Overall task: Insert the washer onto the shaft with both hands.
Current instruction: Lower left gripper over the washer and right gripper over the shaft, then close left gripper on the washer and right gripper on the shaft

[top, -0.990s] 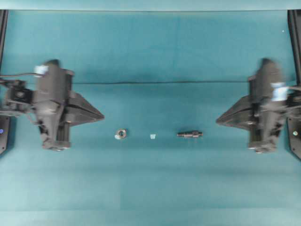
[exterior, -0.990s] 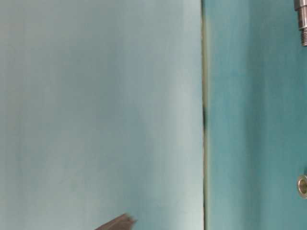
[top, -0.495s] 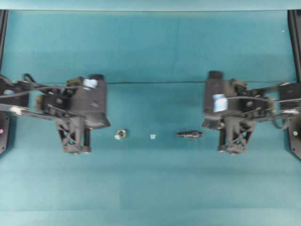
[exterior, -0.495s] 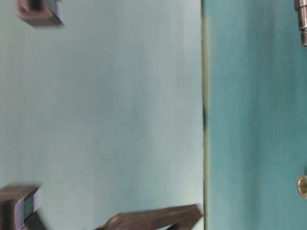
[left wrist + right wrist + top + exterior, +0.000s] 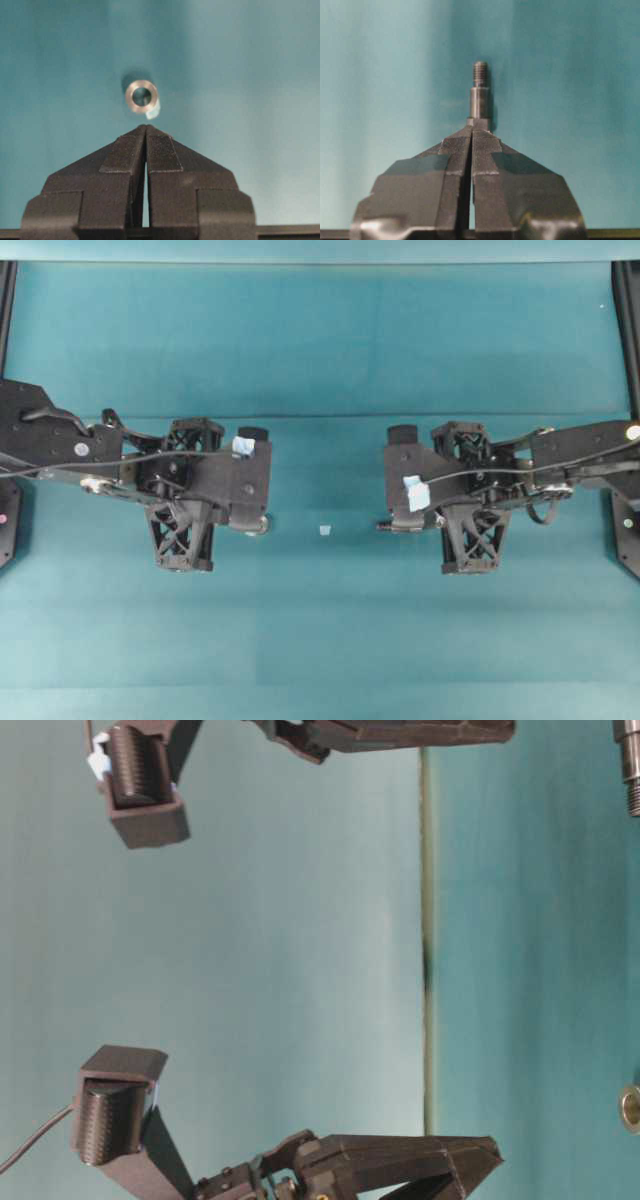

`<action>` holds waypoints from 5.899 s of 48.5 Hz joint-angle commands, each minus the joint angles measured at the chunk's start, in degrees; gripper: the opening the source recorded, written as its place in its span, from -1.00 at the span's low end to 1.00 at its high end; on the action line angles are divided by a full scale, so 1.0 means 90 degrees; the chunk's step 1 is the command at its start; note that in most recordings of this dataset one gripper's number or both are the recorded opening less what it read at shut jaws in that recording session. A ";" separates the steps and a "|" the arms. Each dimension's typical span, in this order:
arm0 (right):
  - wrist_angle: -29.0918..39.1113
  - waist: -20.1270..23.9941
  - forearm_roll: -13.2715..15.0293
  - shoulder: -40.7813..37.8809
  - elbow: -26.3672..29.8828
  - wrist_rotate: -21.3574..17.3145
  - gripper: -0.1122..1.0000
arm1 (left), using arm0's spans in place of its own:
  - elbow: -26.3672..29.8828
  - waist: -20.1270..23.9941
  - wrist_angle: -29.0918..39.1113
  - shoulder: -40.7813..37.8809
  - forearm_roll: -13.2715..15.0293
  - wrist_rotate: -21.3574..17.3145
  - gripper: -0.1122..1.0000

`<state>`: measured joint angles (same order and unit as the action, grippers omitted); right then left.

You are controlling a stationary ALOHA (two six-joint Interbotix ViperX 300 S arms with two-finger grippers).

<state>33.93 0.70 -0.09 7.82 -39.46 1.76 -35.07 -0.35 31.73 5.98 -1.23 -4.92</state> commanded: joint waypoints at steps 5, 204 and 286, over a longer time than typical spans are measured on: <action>-0.0010 -0.0039 0.0000 -0.0049 0.0059 0.0049 -0.98 | 0.0068 0.0000 -0.0264 0.0010 -0.0029 -0.0137 -0.76; -0.0801 -0.0215 -0.0195 -0.1367 -0.0156 0.0010 0.87 | 0.0049 0.0146 -0.1309 -0.1699 -0.0029 0.0703 0.81; -0.0752 -0.0352 -0.0156 -0.1387 -0.0244 0.0098 -0.78 | -0.0068 -0.0020 -0.1328 -0.1572 -0.0029 0.0615 -0.14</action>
<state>27.33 -0.79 -2.02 -4.39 -41.57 2.11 -35.95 0.00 19.78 -8.61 -1.32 0.79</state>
